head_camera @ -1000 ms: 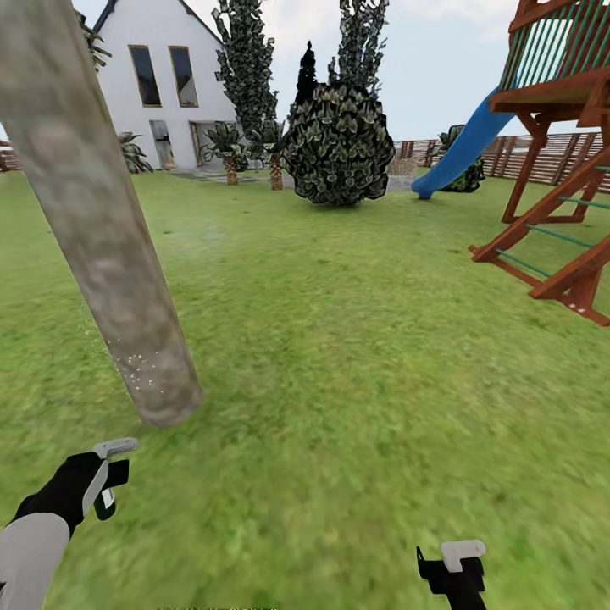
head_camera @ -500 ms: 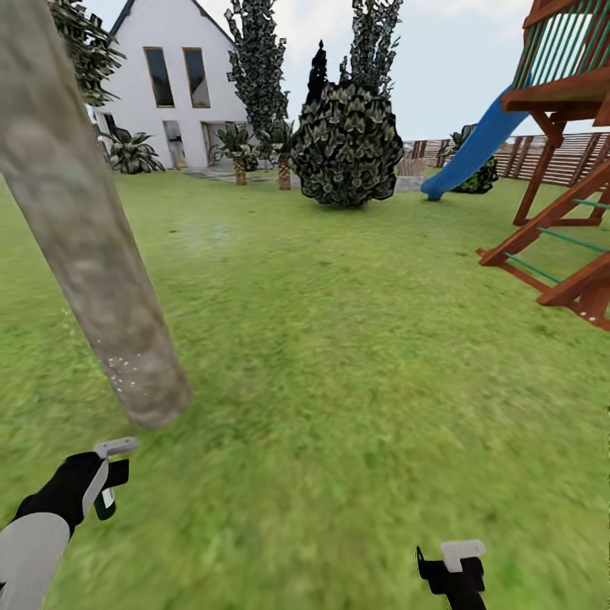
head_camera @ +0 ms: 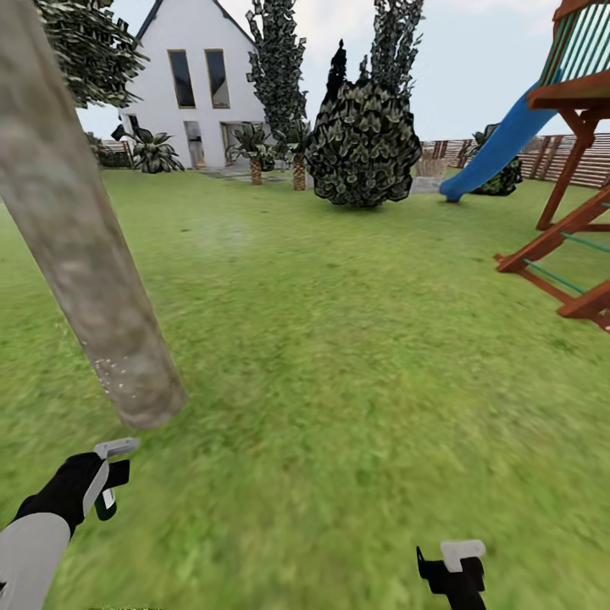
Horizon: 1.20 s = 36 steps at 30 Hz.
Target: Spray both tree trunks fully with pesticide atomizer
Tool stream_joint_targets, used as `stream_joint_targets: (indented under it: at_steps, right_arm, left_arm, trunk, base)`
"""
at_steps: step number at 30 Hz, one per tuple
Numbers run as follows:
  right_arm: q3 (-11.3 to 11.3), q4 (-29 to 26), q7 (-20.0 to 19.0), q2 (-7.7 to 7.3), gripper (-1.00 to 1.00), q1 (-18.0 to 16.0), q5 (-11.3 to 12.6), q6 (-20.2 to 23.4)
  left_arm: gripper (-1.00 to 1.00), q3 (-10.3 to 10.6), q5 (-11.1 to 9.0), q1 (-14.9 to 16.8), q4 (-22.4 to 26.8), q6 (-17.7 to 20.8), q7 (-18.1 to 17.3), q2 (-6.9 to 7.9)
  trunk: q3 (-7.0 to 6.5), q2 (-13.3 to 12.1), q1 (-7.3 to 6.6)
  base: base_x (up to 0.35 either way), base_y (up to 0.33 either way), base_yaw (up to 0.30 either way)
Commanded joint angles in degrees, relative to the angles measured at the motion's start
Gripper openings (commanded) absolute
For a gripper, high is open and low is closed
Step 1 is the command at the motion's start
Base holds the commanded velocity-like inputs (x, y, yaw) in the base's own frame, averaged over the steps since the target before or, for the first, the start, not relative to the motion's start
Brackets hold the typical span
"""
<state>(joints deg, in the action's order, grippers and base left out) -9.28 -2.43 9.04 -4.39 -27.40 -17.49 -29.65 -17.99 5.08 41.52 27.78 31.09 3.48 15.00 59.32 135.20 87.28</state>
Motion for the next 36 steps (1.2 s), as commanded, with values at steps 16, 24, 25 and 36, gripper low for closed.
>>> stream_joint_targets:
  at_steps: [16, 24, 25, 36]
  right_arm:
    - [-0.39, 0.05, 0.19, 0.00, 1.00, -0.02, -0.61, -0.15]
    - [-0.39, 0.05, 0.19, 0.00, 1.00, -0.02, -0.61, -0.15]
    - [-0.39, 0.05, 0.21, 0.00, 1.00, -0.02, -0.61, -0.15]
    - [-0.39, 0.09, 0.19, -0.09, 1.00, -0.02, -0.61, -0.15]
  left_arm:
    - [-1.00, -0.29, 0.55, 0.05, 0.08, 0.30, -0.14, -0.06]
    - [-1.00, 0.23, 0.67, 0.80, 0.78, 0.76, -0.24, -3.07]
    - [-1.00, 0.51, 0.70, 1.10, 0.83, 0.93, -0.34, -3.79]
    - [-1.00, 2.98, 1.22, 9.93, 1.04, 7.10, -9.21, -1.18]
  trunk:
    - [0.05, 0.02, 0.00]
    - [0.05, 0.02, 0.00]
    - [0.05, 0.02, 0.00]
    - [0.05, 0.02, 0.00]
  base:
    - [0.129, -0.259, 0.165]
    - [0.011, -0.059, 0.191]
    - [0.000, -0.001, 0.022]
    - [0.000, 0.000, 0.002]
